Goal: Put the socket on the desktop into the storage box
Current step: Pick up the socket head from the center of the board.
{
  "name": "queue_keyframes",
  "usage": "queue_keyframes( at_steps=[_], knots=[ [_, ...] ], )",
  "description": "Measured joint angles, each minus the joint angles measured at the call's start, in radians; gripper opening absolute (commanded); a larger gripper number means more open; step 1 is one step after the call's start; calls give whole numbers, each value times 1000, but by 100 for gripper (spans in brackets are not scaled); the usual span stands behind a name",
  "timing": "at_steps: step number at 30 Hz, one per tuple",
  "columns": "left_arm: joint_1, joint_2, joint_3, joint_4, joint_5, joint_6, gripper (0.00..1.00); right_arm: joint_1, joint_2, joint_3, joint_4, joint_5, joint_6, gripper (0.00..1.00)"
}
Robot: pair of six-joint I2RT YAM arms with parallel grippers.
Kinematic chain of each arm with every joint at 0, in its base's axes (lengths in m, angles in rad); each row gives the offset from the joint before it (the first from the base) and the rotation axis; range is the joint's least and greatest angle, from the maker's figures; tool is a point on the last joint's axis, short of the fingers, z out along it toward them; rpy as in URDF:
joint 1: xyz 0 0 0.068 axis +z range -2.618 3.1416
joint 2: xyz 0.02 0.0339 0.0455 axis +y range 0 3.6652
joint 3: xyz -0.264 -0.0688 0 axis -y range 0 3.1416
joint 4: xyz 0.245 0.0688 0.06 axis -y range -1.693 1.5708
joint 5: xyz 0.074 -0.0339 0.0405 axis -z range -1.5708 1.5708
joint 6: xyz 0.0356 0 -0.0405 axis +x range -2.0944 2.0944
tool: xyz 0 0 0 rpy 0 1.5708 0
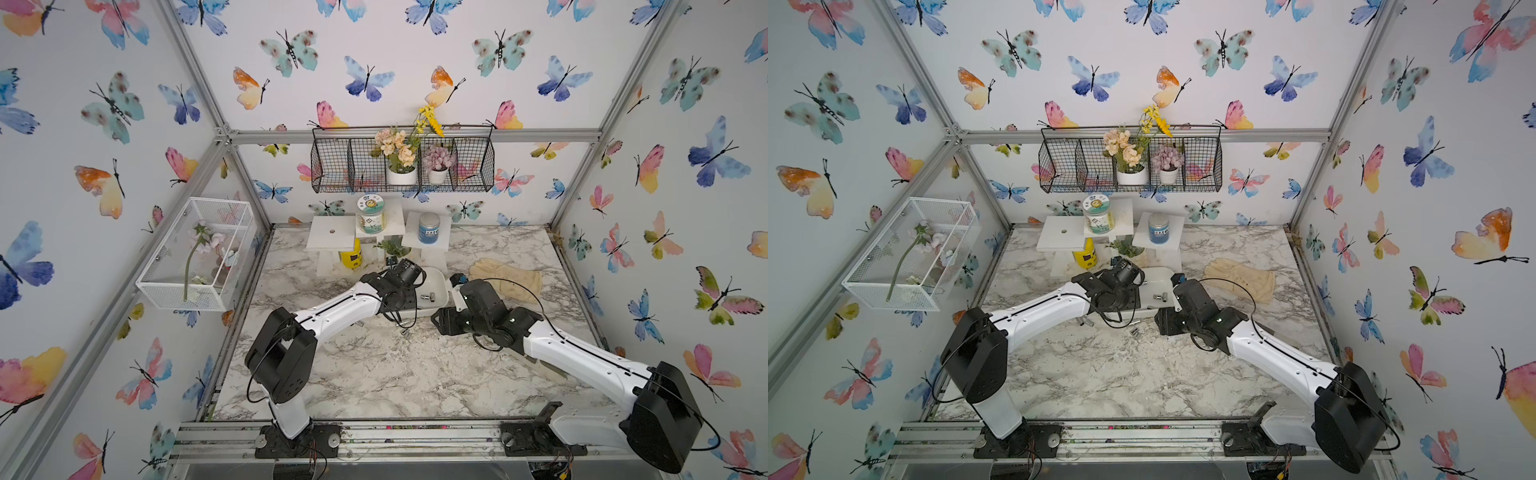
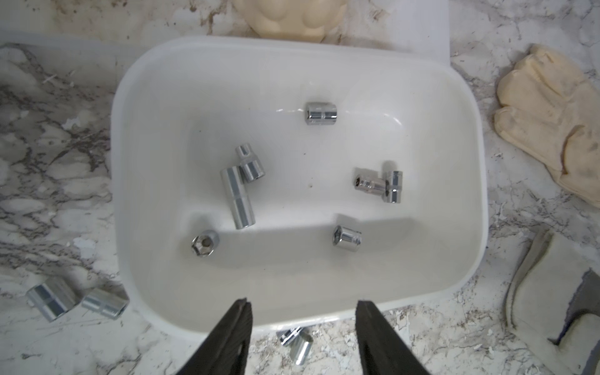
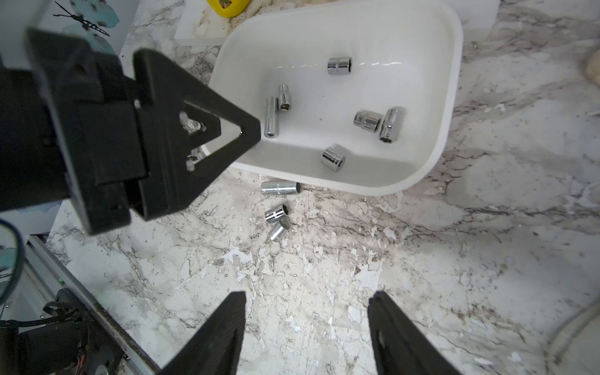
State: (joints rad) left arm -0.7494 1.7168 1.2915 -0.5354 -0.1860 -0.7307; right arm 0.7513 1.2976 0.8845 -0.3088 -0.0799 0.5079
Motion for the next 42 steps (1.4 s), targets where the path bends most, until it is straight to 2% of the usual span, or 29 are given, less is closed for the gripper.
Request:
queue_keyframes(
  at_steps=[6, 16, 23, 30, 42],
  knots=[
    [53, -112, -139, 0, -10, -21, 61, 26, 78, 63, 16, -34, -29, 64],
    [198, -250, -323, 1, -13, -39, 58, 145, 235, 174, 43, -61, -50, 62],
    [269, -257, -372, 5, -13, -39, 57, 192, 308, 243, 54, -78, -64, 62],
    [311, -256, -394, 17, -13, -36, 52, 213, 347, 276, 55, -84, -73, 61],
    [336, -160, -386, 60, -12, -31, 44, 219, 354, 278, 56, -85, -73, 61]
  ],
)
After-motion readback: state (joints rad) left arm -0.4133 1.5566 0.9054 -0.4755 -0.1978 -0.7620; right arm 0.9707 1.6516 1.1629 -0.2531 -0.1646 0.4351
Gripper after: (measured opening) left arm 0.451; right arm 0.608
